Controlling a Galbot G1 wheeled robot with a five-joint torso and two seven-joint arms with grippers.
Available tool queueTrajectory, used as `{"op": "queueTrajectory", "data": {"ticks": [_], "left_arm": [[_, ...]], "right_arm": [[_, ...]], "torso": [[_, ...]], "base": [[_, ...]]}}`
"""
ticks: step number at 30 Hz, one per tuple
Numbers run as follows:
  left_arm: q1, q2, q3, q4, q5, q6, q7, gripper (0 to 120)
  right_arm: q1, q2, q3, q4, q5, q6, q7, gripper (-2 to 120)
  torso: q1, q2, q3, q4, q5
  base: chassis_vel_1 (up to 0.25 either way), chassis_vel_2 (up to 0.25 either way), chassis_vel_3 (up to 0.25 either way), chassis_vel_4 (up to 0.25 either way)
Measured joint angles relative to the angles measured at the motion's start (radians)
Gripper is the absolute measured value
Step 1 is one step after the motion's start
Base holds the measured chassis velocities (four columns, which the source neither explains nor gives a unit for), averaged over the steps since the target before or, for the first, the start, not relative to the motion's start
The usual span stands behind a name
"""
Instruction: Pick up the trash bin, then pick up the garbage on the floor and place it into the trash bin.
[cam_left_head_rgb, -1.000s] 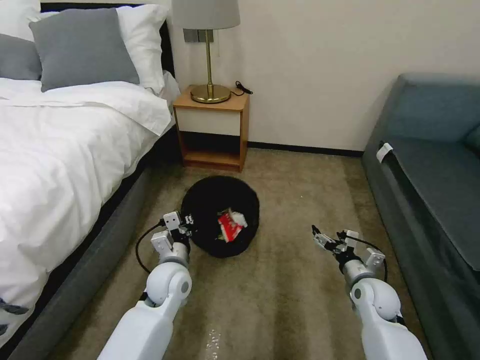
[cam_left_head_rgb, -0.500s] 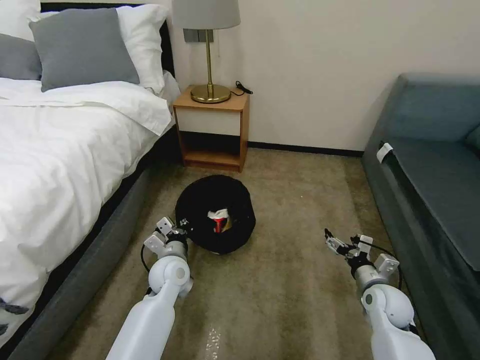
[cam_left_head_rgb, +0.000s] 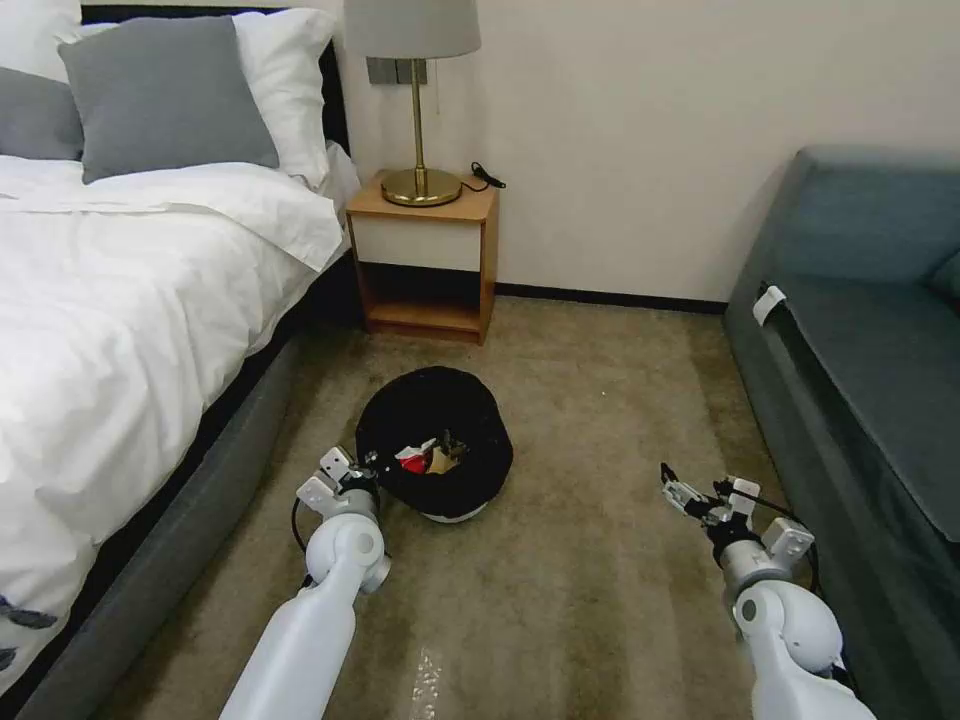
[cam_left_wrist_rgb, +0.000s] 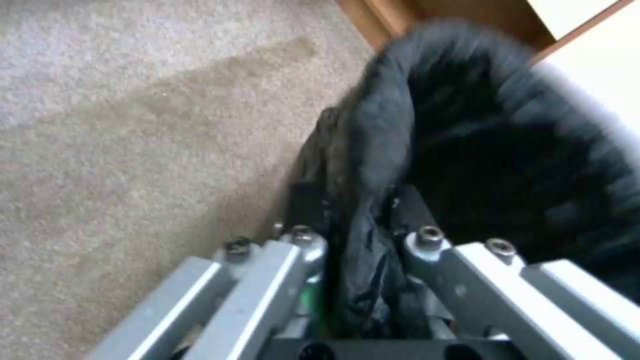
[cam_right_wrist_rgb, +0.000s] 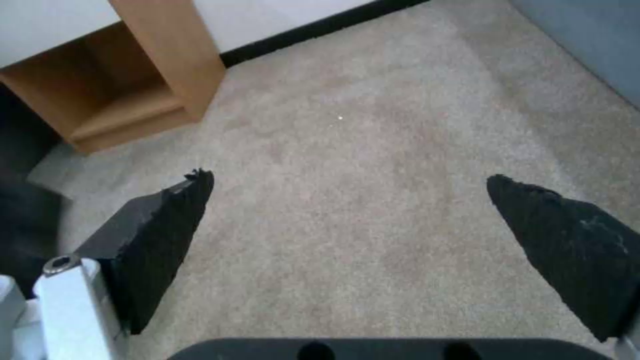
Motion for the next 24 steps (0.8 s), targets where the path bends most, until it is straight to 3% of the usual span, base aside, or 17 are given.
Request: {"op": "queueTrajectory", "data": {"ticks": [3,5,7,8,15,18,23,24], "left_arm": [[0.0,0.007,0.0,-0.007,0.007,-0.001,-0.002,30],[0.001,0.008,0.0,-0.01,0.01,-0.001,-0.002,32],[0.008,0.015,0.0,-0.024,0.025,-0.001,-0.002,46],[0.008,0.015,0.0,-0.024,0.025,-0.001,-0.002,46],[0.032,0.033,0.0,-0.056,0.112,-0.011,0.012,69],[0.047,0.049,0.0,-0.078,0.179,-0.015,0.019,86],[0.063,0.063,0.0,-0.097,0.268,-0.017,0.026,98],[0.071,0.066,0.001,-0.107,0.332,-0.019,0.031,100]], "right_arm": [[-0.006,0.004,0.002,0.008,0.0,0.0,0.0,100],[-0.007,0.006,0.002,0.011,0.0,0.001,0.0,100],[-0.014,0.009,0.004,0.021,0.0,0.001,0.0,100],[-0.014,0.009,0.004,0.021,0.0,0.001,0.0,100],[-0.037,0.014,0.009,0.048,0.003,0.014,0.005,100],[-0.055,0.02,0.011,0.071,0.004,0.028,0.011,100],[-0.072,0.027,0.008,0.085,0.001,0.06,0.014,100],[-0.079,0.03,0.007,0.094,-0.001,0.068,0.015,100]], "torso": [[0.0,0.0,0.0,0.0,-0.0001],[0.0,0.0,0.0,0.0,0.0],[0.0,0.0,0.0,0.0,-0.0001],[0.0,0.0,0.0,0.0,-0.0001],[0.0,0.0,0.0,0.0001,-0.0001],[0.0,0.0,0.0,0.0,-0.0001],[0.0,0.0,0.0,0.0,-0.0001],[0.0,0.0,0.0,0.0001,0.0]], "base": [[0.0,0.0,0.0,0.0],[0.0,0.0,0.0,0.0],[0.0,0.0,0.0,0.0],[0.0,0.0,0.0,0.0],[0.0,0.0,0.0,0.0],[0.0,0.0,0.0,0.0],[0.0,0.0,0.0,0.0],[0.0,0.0,0.0,0.0]]}}
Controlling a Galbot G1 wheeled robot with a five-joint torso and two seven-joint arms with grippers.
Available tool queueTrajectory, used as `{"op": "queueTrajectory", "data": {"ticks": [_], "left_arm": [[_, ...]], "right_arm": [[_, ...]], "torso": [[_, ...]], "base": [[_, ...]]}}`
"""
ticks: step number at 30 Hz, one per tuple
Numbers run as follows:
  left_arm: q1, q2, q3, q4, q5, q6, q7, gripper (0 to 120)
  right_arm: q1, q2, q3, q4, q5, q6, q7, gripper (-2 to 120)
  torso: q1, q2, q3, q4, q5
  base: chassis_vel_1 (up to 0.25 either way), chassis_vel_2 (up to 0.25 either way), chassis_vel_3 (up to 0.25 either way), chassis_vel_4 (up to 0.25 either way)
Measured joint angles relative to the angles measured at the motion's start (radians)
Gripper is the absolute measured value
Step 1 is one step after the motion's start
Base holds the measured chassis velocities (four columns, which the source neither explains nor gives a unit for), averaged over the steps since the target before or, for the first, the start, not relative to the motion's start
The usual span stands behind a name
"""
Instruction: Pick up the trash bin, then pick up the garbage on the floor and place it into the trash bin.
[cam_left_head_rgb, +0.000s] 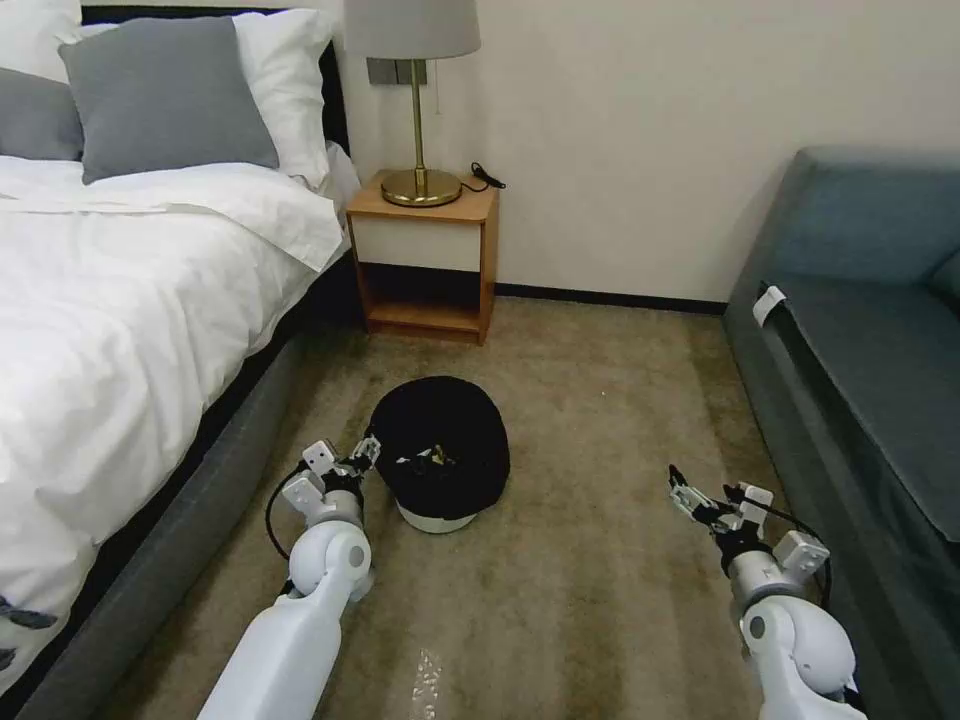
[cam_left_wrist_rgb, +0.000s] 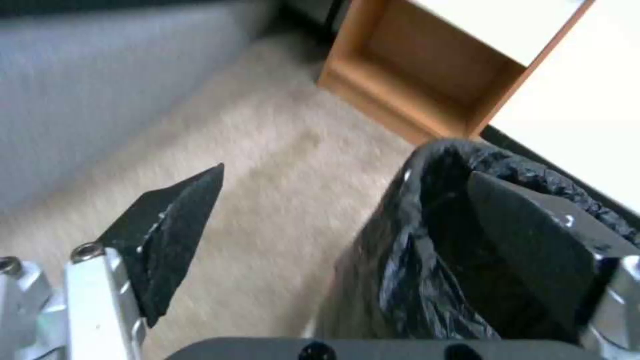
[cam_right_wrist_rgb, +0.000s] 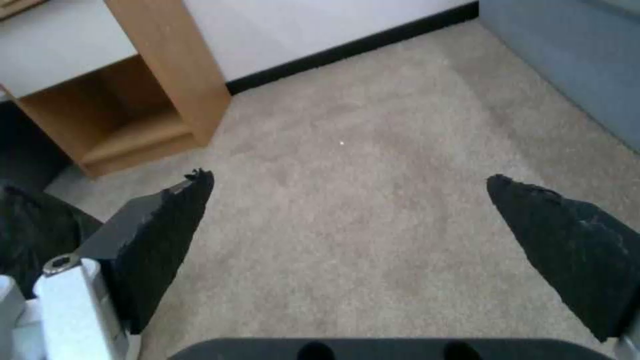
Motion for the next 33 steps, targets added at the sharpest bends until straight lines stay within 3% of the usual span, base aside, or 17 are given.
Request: {"op": "queueTrajectory", "data": {"ticks": [2,5,6,8,9,13,16,25,33], "left_arm": [[0.003,0.001,0.001,-0.003,0.021,-0.001,0.002,100],[0.025,0.011,0.012,-0.032,0.216,-0.022,0.028,100],[0.025,0.011,0.012,-0.032,0.216,-0.022,0.028,100],[0.039,0.016,0.022,-0.055,0.319,-0.042,0.047,100],[0.054,0.022,0.034,-0.089,0.428,-0.063,0.069,100],[0.067,0.027,0.045,-0.119,0.515,-0.083,0.089,100],[0.11,0.038,0.062,-0.18,0.66,-0.119,0.128,100],[0.167,0.034,0.075,-0.216,0.73,-0.144,0.149,100],[0.181,0.031,0.069,-0.211,0.746,-0.158,0.153,100]], "right_arm": [[-0.002,0.001,0.0,0.003,0.0,0.001,0.001,100],[-0.022,0.012,-0.002,0.03,-0.003,0.014,0.007,100],[-0.022,0.012,-0.002,0.03,-0.003,0.014,0.007,100],[-0.033,0.018,-0.003,0.042,-0.005,0.031,0.009,100],[-0.051,0.027,-0.004,0.059,-0.011,0.043,0.01,100],[-0.067,0.037,-0.009,0.074,-0.017,0.058,0.011,100],[-0.103,0.069,-0.031,0.099,-0.047,0.109,0.006,100],[-0.117,0.128,-0.059,0.124,-0.118,0.19,-0.022,100],[-0.12,0.14,-0.061,0.133,-0.122,0.195,-0.028,100]], "torso": [[0.0,0.0,0.0,0.0,0.0],[0.0,0.0,0.0,-0.0001,-0.0001],[0.0,0.0,0.0,-0.0001,-0.0001],[0.0,0.0,0.0,0.0,-0.0001],[0.0,0.0,0.0,-0.0001,0.0],[0.0,0.0,0.0,-0.0001,-0.0001],[0.0,0.0,0.0,-0.0001,0.0],[0.0,0.0,0.0,0.0,-0.0001],[0.0,0.0,0.0,-0.0001,-0.0001]], "base": [[0.0,0.0,0.0,0.0],[0.0,0.0,0.0,0.0],[0.0,0.0,0.0,0.0],[0.0,0.0,0.0,0.0],[0.0,0.0,0.0,0.0],[0.0,0.0,0.0,0.0],[0.0,0.0,0.0,0.0],[0.0,0.0,0.0,0.0],[0.0,0.0,0.0,0.0]]}}
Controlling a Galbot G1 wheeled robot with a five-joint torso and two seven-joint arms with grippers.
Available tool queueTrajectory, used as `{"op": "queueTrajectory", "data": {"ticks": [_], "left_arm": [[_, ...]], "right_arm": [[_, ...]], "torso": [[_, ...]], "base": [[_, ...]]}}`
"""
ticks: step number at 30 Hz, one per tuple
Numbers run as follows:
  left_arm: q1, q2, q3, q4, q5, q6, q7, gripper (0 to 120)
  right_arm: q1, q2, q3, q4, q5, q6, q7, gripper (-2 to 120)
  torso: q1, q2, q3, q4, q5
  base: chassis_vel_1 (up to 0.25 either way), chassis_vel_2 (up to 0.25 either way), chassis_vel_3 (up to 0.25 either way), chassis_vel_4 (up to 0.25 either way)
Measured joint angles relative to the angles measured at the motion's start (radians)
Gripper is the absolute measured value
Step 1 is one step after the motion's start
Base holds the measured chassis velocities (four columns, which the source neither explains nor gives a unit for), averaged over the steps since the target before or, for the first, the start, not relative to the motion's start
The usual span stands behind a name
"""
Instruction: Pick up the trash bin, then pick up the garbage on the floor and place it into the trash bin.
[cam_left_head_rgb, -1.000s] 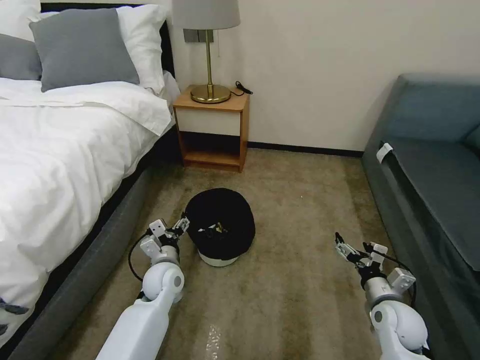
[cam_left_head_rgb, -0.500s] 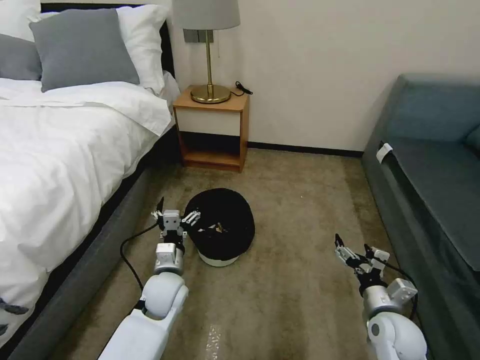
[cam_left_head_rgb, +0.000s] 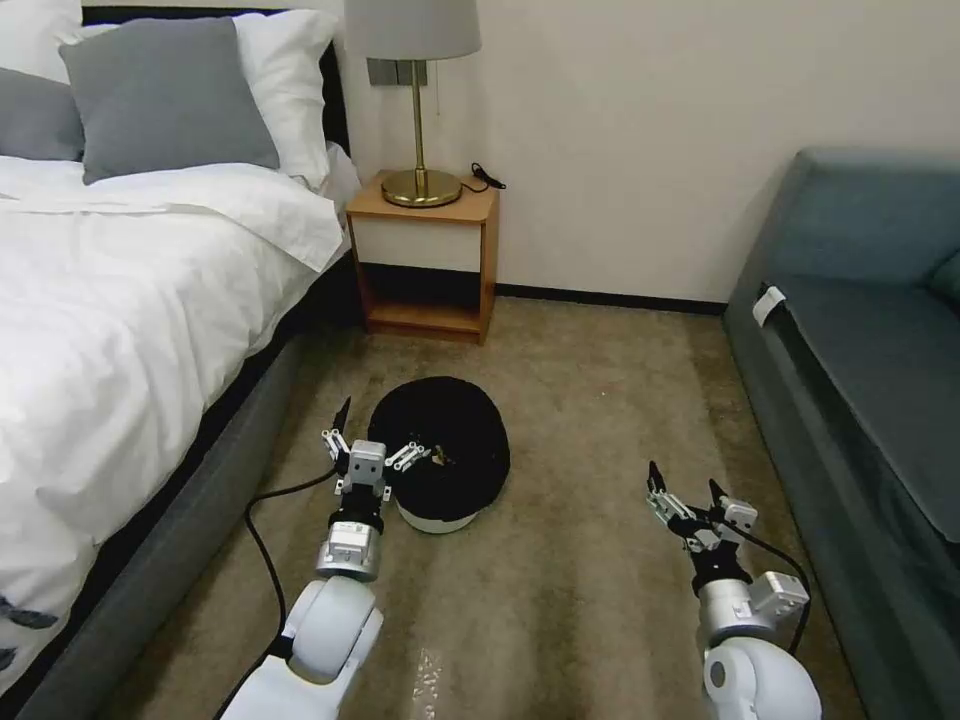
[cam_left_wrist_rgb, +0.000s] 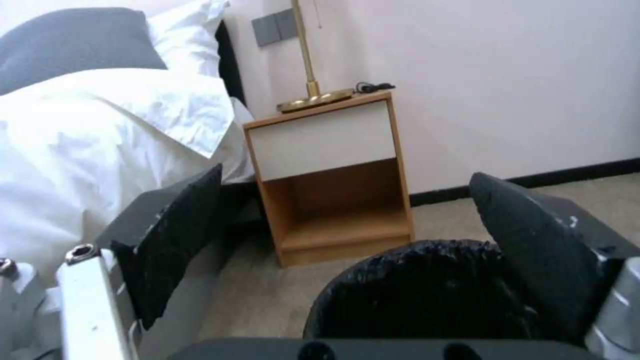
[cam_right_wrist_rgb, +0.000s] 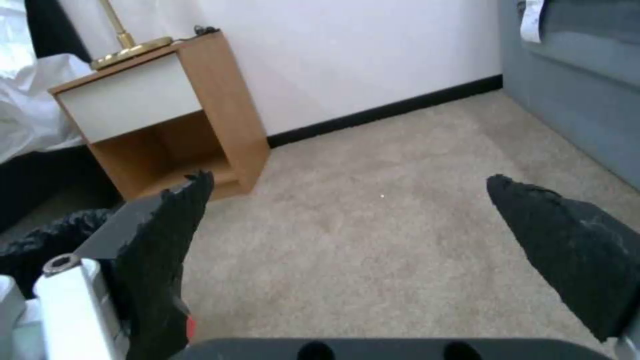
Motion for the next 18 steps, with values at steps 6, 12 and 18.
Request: {"op": "queueTrajectory", "data": {"ticks": [6,12,18], "left_arm": [[-0.001,0.0,0.0,0.001,-0.002,0.0,0.0,100],[-0.002,0.0,-0.001,0.002,-0.005,0.0,-0.001,100],[-0.002,0.0,-0.001,0.003,-0.007,0.0,-0.002,100]], "right_arm": [[0.0,0.0,0.0,0.0,0.001,-0.001,0.0,100],[0.001,-0.001,0.0,0.0,0.002,-0.002,0.0,100],[0.001,-0.001,0.0,0.0,0.003,-0.004,0.0,100]], "torso": [[0.0,0.0,0.0,0.0,0.0001],[0.0,0.0,0.0,0.0,0.0001],[0.0,0.0,0.0,0.0,0.0001]], "base": [[0.0,0.0,0.0,0.0],[0.0,0.0,0.0,0.0],[0.0,0.0,0.0,0.0]]}}
